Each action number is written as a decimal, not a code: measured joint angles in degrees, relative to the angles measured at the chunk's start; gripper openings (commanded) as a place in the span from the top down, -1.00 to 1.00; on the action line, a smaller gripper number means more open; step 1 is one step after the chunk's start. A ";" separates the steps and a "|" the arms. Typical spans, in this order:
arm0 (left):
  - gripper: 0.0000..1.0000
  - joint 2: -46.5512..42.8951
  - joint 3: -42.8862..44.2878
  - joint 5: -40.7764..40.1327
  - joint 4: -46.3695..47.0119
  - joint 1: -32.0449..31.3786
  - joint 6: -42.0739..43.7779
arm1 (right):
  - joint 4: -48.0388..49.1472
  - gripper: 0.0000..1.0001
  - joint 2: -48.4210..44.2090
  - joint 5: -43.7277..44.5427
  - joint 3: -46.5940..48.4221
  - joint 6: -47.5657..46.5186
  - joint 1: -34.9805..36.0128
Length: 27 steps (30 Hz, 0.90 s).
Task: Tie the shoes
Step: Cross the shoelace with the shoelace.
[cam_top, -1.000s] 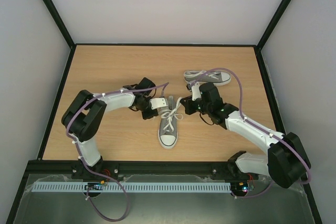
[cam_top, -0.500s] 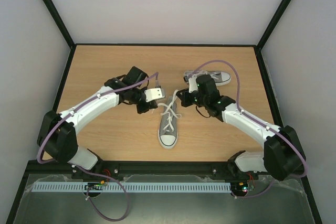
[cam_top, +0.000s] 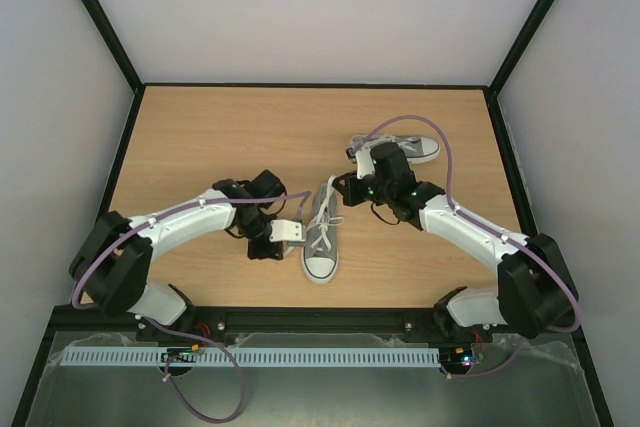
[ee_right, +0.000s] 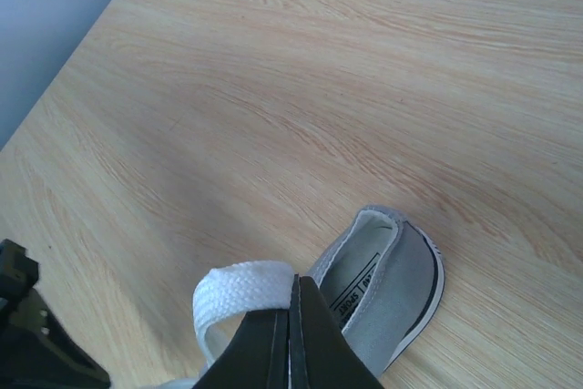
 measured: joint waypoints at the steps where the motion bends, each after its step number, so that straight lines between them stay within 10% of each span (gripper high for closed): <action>1: 0.25 0.96 -0.66 -0.83 0.52 -0.72 -0.26 | 0.00 0.98 0.22 -0.33 0.00 0.00 0.00; 5: -0.53 2.08 -0.68 -3.50 3.19 -1.14 0.92 | 0.00 0.98 0.44 -0.72 0.00 -0.02 0.00; 13: -0.56 2.75 5.68 -3.08 8.85 -1.31 -1.33 | 0.00 0.98 0.44 -0.13 0.00 0.22 0.00; 27: 0.74 8.85 7.10 -4.50 20.72 -4.26 -3.78 | -0.13 0.98 0.59 1.88 0.00 1.51 0.00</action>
